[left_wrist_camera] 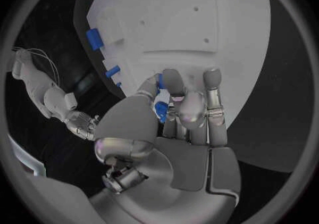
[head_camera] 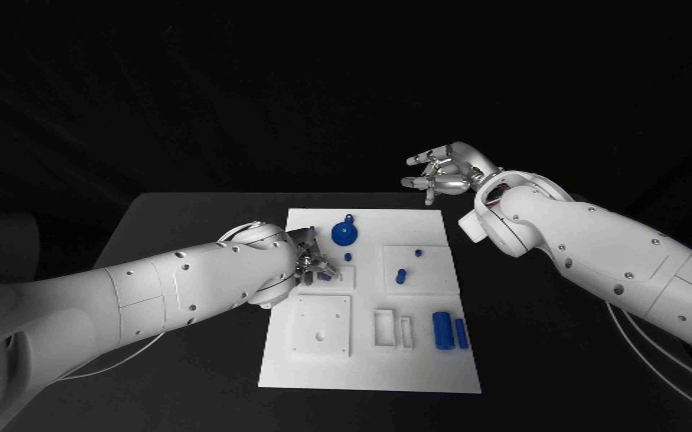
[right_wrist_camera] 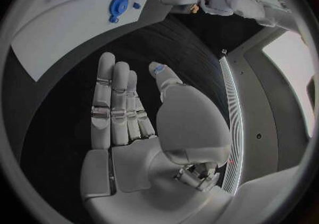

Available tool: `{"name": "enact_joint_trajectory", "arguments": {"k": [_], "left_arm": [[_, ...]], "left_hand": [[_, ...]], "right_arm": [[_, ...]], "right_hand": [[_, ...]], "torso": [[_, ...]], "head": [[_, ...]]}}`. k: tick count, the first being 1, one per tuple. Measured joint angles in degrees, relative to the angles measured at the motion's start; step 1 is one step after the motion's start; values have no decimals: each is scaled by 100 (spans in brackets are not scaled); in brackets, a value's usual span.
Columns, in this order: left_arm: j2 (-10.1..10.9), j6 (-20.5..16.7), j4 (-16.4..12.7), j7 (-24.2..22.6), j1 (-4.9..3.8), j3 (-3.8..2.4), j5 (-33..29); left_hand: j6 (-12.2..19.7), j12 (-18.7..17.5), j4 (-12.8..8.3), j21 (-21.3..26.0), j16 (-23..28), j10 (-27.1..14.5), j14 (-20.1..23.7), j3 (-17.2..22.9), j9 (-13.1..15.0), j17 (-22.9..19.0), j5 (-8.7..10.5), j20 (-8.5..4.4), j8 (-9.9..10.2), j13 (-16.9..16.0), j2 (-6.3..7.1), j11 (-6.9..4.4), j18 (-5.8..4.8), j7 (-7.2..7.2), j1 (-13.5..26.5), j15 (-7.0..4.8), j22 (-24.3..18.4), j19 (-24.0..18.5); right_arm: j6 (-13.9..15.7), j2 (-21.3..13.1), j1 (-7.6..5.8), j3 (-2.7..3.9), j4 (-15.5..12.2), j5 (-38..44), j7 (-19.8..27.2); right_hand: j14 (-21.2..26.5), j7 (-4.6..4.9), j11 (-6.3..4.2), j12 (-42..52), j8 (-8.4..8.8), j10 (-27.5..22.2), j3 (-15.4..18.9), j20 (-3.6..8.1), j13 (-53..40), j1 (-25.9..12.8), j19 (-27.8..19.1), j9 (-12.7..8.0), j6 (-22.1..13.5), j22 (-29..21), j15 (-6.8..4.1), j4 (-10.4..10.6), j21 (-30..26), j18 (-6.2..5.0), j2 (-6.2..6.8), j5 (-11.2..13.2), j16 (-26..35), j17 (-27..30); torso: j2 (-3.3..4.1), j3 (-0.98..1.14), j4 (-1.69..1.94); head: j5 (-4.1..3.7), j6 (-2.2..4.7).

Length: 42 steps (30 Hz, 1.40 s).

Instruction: Assemble the parts on the task board

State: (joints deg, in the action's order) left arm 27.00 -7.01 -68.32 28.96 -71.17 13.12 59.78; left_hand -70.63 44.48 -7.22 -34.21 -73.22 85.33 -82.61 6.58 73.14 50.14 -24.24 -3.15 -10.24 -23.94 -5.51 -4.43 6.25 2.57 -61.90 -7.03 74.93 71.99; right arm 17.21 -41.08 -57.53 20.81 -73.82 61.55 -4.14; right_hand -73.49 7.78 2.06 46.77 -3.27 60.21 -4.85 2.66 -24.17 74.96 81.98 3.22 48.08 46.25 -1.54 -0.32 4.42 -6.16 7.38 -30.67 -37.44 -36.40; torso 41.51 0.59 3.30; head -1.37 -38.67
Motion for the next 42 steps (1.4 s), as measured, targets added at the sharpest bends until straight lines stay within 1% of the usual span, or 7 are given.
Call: {"name": "enact_joint_trajectory", "arguments": {"k": [2,4,10,15,23,32,42], "left_arm": [[-18,9,20,0,1,0,1],[-30,15,39,0,1,1,2],[-62,49,87,0,-7,-1,2],[-73,110,112,-1,-19,-3,0],[-66,151,108,-12,-22,-6,0],[-44,200,95,-22,-21,-31,6],[-3,349,78,-28,-42,-43,2]], "left_hand": [[-31,0,0,0,0,6,2,0,27,0,39,0,-1,0,10,5,0,10,-10,4,2,0],[-62,0,0,0,0,47,0,0,29,0,62,0,-1,1,26,44,0,17,-26,6,2,0],[-85,0,-7,0,0,71,1,-7,29,-29,169,-1,-15,14,60,63,-1,-1,-60,20,1,-1],[-93,0,-11,0,0,72,1,-11,16,-40,234,-1,9,19,60,63,-1,-9,-60,21,1,-1],[-93,0,-23,0,0,71,2,-23,-1,-66,235,-1,49,26,83,64,-1,-9,-83,22,0,-1],[-91,0,-30,0,6,70,2,-30,17,-82,258,-1,87,32,83,65,-2,-11,-83,23,0,-1],[-90,0,-70,0,27,69,2,-70,44,-88,278,-2,74,31,83,66,-2,-13,-83,24,-1,-1]], "right_arm": [[-2,1,0,0,0,-1,0],[-4,5,1,0,3,-2,0],[-9,17,5,0,11,-4,0],[-17,21,13,0,19,-5,0],[-25,28,31,0,28,-7,0],[-32,31,58,0,34,-8,1],[-37,51,79,0,49,-9,2]], "right_hand": [[0,0,0,0,0,0,0,0,0,0,0,0,0,-8,0,0,0,0,0,0,0,0],[0,0,0,0,0,0,0,0,0,0,0,0,0,-8,0,0,0,0,0,0,0,0],[0,0,0,0,0,0,0,0,-1,0,0,0,0,-8,0,0,0,0,0,0,0,0],[0,-1,0,0,0,0,0,0,-1,0,0,0,1,-8,0,0,0,0,0,0,0,0],[0,-1,0,0,0,0,0,0,-1,0,0,0,1,-8,0,0,0,0,0,1,0,0],[0,-2,0,0,0,0,0,0,-1,0,0,0,1,-7,0,0,0,0,0,-18,0,0],[0,-2,0,0,0,0,0,0,-1,0,0,0,2,-29,0,0,0,0,0,-18,0,7]], "torso": [[0,0,0],[1,0,0],[2,0,-2],[3,1,-3],[-1,-2,4],[-1,-4,3],[-1,-5,5]], "head": [[-4,1],[-9,1],[-9,5],[-14,1],[-21,-13],[-15,-15],[-17,-24]]}}
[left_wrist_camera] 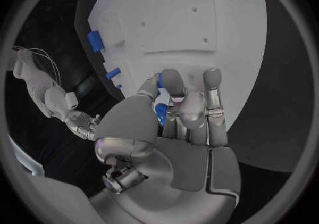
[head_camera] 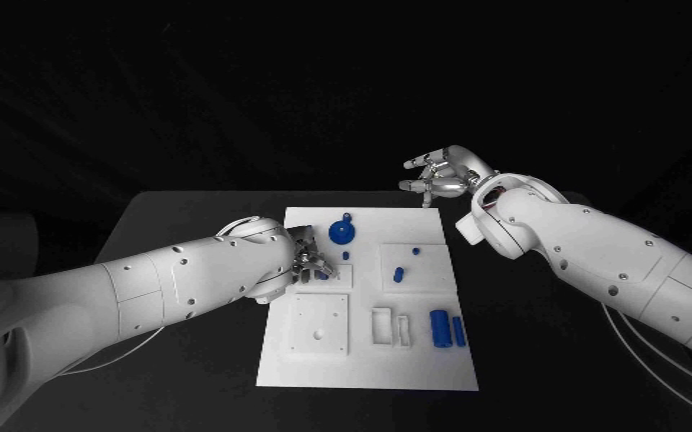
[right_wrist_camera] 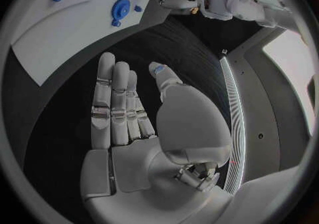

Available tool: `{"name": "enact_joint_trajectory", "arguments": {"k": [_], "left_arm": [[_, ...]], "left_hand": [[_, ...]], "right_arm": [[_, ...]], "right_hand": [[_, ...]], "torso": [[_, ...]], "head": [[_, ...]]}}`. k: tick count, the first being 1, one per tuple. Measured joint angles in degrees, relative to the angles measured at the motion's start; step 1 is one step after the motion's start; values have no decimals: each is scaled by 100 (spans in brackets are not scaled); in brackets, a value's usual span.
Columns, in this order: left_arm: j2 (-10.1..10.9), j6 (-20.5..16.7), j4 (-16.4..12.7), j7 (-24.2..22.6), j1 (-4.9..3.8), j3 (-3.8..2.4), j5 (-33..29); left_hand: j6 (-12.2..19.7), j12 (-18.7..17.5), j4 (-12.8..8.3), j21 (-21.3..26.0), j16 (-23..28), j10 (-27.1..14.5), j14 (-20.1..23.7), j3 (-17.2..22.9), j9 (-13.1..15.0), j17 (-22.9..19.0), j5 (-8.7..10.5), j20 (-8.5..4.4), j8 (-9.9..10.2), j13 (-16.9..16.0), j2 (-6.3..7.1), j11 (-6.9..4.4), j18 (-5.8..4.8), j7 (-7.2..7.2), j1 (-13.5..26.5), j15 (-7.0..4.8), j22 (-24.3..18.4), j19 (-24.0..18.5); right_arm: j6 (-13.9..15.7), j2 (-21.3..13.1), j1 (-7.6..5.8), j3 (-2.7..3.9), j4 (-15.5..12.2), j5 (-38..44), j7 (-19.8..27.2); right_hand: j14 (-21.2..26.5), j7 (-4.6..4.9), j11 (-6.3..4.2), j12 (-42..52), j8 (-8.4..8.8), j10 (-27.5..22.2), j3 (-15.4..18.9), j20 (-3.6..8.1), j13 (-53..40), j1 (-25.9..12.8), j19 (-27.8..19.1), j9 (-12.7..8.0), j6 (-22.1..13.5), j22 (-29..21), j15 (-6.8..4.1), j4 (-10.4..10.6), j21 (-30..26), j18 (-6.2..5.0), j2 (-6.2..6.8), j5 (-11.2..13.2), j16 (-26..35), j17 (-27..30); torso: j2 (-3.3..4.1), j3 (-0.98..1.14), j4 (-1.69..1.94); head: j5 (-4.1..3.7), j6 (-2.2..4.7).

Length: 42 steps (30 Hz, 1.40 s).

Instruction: Assemble the parts on the task board

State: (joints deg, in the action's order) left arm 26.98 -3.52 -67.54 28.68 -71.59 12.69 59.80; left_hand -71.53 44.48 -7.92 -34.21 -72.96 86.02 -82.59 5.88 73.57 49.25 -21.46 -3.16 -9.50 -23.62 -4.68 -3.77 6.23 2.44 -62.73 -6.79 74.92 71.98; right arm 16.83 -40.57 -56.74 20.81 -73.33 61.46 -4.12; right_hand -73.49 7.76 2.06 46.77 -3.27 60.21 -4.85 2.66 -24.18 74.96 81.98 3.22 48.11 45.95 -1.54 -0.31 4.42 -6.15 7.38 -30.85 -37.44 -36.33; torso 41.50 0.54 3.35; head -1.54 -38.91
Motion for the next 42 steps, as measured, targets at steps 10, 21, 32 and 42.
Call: {"name": "enact_joint_trajectory", "arguments": {"k": [10,21,32,42], "left_arm": [[-15,163,21,0,-19,-5,-3],[-62,289,84,6,-31,-7,8],[-144,297,182,14,-37,-7,152],[-185,304,257,0,-40,-10,229]], "left_hand": [[3,0,-17,0,0,0,0,-17,28,11,1,0,1,0,0,0,-1,-3,0,16,-1,0],[11,0,-32,0,0,-1,0,-32,65,0,87,0,1,-1,0,1,0,-11,0,17,-1,0],[13,-46,96,29,66,-1,25,-175,71,-108,1024,-23,89,9,-121,1,-1,-14,-121,-6,3,-22],[-35,-46,201,73,66,-1,26,-247,0,-114,1446,-44,125,8,-121,1,-1,-73,-121,-6,2,-1]], "right_arm": [[-6,11,16,0,10,-2,1],[-10,24,21,0,20,-3,2],[-13,31,24,0,22,-7,4],[-16,32,26,0,24,-12,6]], "right_hand": [[0,-1,0,0,0,0,0,0,0,0,0,0,1,0,0,0,0,0,0,0,0,0],[0,14,0,0,0,0,0,0,-1,0,0,0,-14,1,0,0,0,0,0,0,0,0],[0,13,0,0,0,0,0,0,5,0,0,0,-13,-12,0,0,0,0,0,0,0,0],[0,12,0,0,0,0,17,0,4,0,0,0,-13,-15,0,17,0,0,0,0,0,0]], "torso": [[-1,0,0],[-2,1,0],[-3,2,3],[-3,2,0]], "head": [[8,-8],[8,-15],[5,-11],[-5,-8]]}}
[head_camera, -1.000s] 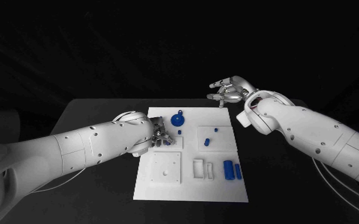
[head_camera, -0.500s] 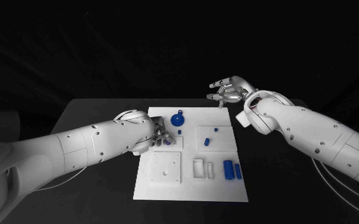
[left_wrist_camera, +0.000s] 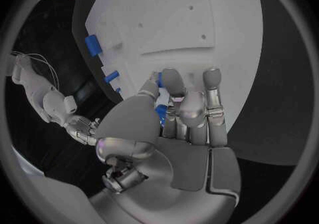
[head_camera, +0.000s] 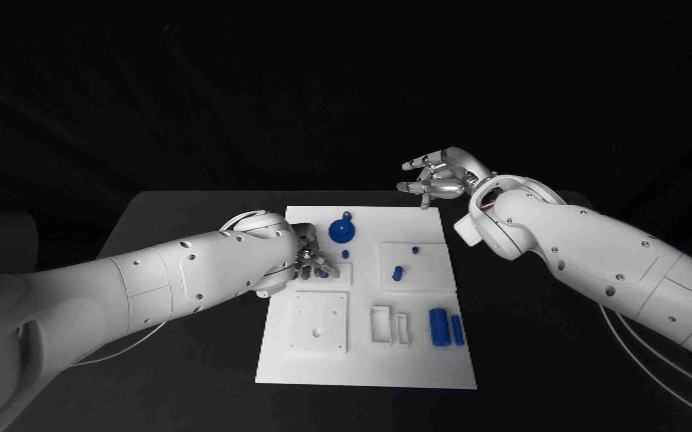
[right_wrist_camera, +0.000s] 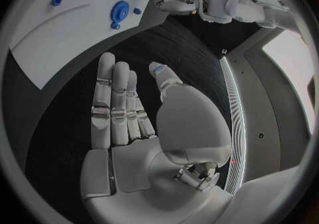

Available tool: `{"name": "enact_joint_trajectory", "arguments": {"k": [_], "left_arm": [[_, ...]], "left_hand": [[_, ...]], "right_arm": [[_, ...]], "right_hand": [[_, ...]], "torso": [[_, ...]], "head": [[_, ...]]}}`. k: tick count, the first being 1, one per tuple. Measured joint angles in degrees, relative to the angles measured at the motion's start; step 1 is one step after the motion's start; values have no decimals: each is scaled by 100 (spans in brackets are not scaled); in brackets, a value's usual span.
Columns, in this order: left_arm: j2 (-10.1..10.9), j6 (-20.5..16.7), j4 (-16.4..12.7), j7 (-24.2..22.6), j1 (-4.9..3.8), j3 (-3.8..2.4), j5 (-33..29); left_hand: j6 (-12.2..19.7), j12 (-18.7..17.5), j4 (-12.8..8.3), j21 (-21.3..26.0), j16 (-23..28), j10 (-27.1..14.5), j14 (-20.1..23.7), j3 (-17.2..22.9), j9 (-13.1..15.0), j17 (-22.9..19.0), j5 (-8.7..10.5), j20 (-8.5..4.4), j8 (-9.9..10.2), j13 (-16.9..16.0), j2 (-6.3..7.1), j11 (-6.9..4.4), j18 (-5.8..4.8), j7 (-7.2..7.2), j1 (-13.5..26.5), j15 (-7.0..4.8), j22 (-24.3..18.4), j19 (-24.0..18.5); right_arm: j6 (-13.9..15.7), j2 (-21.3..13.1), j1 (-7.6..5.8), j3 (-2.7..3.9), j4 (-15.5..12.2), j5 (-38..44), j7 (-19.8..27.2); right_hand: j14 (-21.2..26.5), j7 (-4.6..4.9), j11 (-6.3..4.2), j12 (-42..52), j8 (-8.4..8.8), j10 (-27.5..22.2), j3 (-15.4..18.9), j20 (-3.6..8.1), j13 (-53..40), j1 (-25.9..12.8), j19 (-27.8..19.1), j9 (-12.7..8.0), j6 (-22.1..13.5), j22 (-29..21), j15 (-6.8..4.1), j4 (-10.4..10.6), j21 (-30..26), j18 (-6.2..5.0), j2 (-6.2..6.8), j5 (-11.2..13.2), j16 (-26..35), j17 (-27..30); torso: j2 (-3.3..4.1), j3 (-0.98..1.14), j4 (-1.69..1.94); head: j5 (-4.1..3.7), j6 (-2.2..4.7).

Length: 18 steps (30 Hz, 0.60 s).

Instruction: Assemble the parts on the task board

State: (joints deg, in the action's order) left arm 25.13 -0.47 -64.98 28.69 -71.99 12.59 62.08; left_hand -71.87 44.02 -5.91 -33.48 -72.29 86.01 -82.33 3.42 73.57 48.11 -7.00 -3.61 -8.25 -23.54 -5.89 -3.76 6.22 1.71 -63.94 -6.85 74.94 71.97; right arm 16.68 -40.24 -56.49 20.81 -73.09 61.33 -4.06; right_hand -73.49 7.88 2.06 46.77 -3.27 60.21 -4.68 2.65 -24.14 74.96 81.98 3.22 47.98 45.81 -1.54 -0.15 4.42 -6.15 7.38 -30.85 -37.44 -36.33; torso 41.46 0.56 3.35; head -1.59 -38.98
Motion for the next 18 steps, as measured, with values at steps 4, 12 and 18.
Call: {"name": "enact_joint_trajectory", "arguments": {"k": [4,12,18], "left_arm": [[-26,66,37,0,-8,-4,22],[-75,209,108,13,-25,-12,51],[-80,212,125,13,-27,-15,52]], "left_hand": [[-24,0,21,0,0,0,0,-21,-39,0,211,0,31,0,29,0,0,-24,-30,0,0,0],[-43,-21,69,22,0,0,0,-69,-77,-9,218,0,31,0,52,0,0,-42,-53,0,-1,0],[-172,-53,213,59,73,0,30,-164,-608,-77,367,-62,308,17,22,0,0,-170,-85,-24,-2,1]], "right_arm": [[-3,0,0,0,0,-2,0],[-14,0,2,0,0,-4,0],[-19,-1,2,0,0,-6,0]], "right_hand": [[0,0,0,0,0,0,0,0,0,-18,0,0,0,-4,0,0,0,0,18,0,0,0],[0,-1,0,0,0,0,0,0,-1,-24,0,0,1,-3,0,0,0,0,24,0,0,0],[0,1,-3,0,0,-3,6,0,-1,-34,0,0,-1,-10,0,26,0,0,13,-13,0,0]], "torso": [[2,-2,0],[3,-2,-3],[3,0,0]], "head": [[-10,-8],[-16,-12],[-20,-9]]}}
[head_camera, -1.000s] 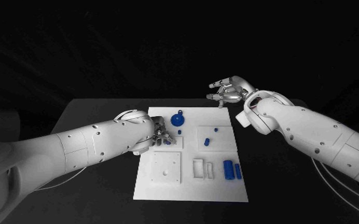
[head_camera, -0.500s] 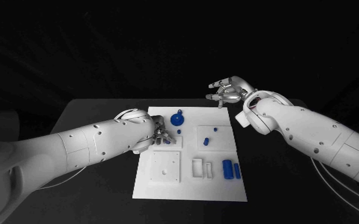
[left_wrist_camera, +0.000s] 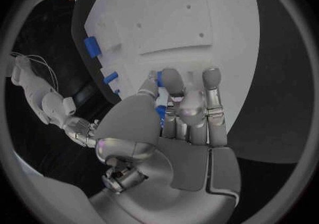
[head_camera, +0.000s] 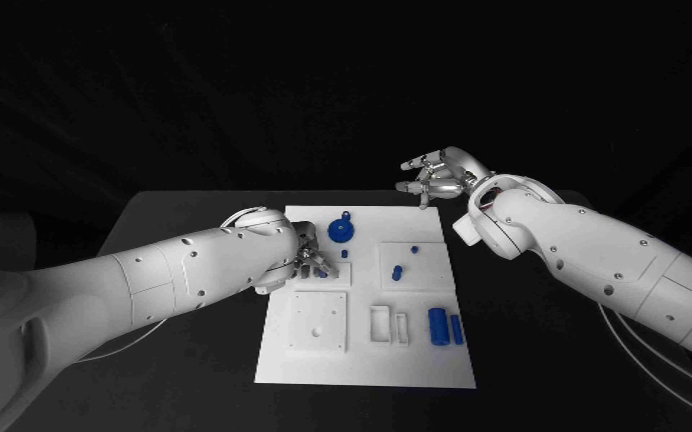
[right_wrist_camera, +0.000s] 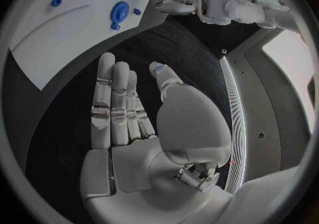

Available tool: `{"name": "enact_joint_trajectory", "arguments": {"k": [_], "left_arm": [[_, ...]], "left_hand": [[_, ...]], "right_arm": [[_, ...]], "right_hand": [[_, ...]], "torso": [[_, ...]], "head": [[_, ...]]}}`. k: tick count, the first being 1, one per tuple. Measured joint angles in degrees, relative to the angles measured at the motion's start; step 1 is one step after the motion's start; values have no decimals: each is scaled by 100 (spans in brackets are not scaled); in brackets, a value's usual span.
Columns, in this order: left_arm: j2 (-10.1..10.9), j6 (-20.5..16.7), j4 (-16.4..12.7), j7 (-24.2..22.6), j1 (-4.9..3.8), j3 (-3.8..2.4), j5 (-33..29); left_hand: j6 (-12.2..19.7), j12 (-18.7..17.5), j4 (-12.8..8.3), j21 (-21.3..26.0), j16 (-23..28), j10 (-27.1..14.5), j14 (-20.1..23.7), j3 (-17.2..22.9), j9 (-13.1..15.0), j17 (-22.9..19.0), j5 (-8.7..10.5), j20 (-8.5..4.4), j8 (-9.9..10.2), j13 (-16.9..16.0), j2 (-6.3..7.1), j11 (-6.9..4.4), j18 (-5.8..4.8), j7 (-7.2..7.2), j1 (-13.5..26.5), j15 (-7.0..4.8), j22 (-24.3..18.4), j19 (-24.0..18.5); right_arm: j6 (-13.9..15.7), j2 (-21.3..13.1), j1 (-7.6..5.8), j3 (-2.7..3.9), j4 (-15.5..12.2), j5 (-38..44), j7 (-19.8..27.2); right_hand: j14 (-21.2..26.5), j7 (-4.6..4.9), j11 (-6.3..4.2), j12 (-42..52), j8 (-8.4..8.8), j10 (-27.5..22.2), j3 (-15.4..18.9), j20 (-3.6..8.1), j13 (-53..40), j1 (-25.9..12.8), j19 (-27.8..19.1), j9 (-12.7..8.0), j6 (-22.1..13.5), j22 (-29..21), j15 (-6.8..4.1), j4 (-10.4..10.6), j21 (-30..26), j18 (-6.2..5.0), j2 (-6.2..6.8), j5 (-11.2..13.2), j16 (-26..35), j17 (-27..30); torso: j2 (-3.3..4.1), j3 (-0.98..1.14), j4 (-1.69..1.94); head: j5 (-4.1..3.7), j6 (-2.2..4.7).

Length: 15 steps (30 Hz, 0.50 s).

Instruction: Assemble the parts on the task board

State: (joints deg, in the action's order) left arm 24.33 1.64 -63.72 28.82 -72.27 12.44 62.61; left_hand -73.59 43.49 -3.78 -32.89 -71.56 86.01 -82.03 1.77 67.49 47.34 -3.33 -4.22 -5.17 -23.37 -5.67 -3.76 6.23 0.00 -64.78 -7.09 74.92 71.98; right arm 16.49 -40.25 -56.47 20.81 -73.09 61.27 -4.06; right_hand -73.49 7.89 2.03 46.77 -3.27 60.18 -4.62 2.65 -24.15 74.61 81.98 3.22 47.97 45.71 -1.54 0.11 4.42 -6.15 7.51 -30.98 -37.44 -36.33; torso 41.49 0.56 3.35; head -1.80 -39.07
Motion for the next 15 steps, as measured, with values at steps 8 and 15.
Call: {"name": "enact_joint_trajectory", "arguments": {"k": [8,15], "left_arm": [[7,-31,-3,8,-3,-1,1],[29,-75,-26,10,2,0,-7]], "left_hand": [[-44,-165,30,67,112,-32,26,-16,-1333,-169,7,-105,56,-215,79,31,-92,-89,-81,-16,-1,3],[-60,-321,79,96,167,-86,50,-66,-1531,-245,-74,-164,79,-512,134,-22,-180,-145,-146,0,-1,20]], "right_arm": [[-5,2,5,0,14,-6,0],[-8,1,11,0,18,-11,1]], "right_hand": [[0,17,-19,0,0,-19,1,0,-1,-13,0,0,-18,-6,0,13,0,0,-13,-9,0,0],[0,-1,-19,0,0,-19,4,0,-1,-13,0,0,-39,-14,0,16,0,0,-13,-9,0,0]], "torso": [[-1,1,3],[-2,-1,4]], "head": [[0,0],[4,3]]}}
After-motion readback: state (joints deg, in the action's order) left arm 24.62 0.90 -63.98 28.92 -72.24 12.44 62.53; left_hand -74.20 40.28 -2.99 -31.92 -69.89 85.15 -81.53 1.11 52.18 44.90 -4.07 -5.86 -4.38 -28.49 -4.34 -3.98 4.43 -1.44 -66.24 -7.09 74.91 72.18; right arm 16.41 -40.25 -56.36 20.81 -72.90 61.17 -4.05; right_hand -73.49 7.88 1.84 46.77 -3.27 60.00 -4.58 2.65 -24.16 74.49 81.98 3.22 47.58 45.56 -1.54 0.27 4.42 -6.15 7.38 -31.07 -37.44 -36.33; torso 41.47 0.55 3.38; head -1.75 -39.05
